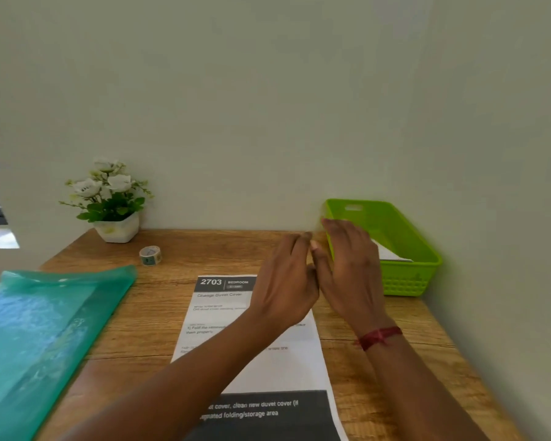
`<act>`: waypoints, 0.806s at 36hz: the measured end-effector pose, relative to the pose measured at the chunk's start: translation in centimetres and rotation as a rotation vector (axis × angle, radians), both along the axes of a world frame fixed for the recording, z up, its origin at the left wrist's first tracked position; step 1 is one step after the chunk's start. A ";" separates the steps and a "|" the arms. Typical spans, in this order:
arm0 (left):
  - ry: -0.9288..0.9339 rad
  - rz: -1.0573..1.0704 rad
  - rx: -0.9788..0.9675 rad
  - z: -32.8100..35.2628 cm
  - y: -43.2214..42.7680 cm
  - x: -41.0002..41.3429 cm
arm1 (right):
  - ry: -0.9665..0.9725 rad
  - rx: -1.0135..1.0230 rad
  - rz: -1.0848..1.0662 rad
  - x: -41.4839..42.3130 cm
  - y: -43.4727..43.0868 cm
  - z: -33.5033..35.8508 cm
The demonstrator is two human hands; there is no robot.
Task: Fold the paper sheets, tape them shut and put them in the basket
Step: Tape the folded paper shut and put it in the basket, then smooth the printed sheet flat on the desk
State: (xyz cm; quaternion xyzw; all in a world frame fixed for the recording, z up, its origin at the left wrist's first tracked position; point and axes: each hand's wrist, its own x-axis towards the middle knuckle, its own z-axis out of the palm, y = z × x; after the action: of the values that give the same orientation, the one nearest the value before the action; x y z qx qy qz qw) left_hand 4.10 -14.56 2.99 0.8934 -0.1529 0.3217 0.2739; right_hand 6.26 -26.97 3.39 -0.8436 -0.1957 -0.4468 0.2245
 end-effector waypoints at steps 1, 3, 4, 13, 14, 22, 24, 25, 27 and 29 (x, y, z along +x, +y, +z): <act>-0.002 0.007 0.008 -0.2 0.6 -0.3 | 0.001 -0.022 0.022 -0.3 0.6 -0.2; 0.002 0.024 0.023 -0.4 1.8 -0.8 | 0.012 -0.058 0.066 -0.9 1.6 -0.3; 0.008 0.034 0.028 -0.5 2.4 -1.1 | 0.020 -0.075 0.084 -1.1 2.0 -0.5; 0.012 0.175 0.110 -1.4 8.3 -2.6 | 0.239 -0.187 0.251 -1.9 4.1 -2.6; 0.025 0.213 0.125 -1.4 9.1 -2.7 | 0.260 -0.204 0.256 -1.9 4.3 -2.8; 0.215 0.290 0.140 -2.7 13.1 -1.3 | 0.385 -0.260 0.238 -1.5 4.8 -4.1; 0.237 0.279 0.135 -3.4 13.6 -1.1 | 0.419 -0.273 0.212 -1.0 4.7 -4.4; 0.240 0.271 0.139 -3.7 13.8 -0.9 | 0.450 -0.277 0.199 -0.8 4.6 -4.4; 0.254 0.228 0.142 -4.0 14.0 -0.7 | 0.506 -0.292 0.182 -0.3 4.2 -4.7; 0.300 0.173 0.113 -4.1 14.4 -0.4 | 0.547 -0.311 0.172 0.2 4.2 -4.9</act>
State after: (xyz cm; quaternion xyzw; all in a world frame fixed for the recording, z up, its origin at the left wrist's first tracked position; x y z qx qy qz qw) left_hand 3.67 -0.13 -1.08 0.9551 -0.0508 0.1982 0.2142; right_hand 6.43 -22.80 -1.52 -0.9369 -0.2648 -0.1478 0.1741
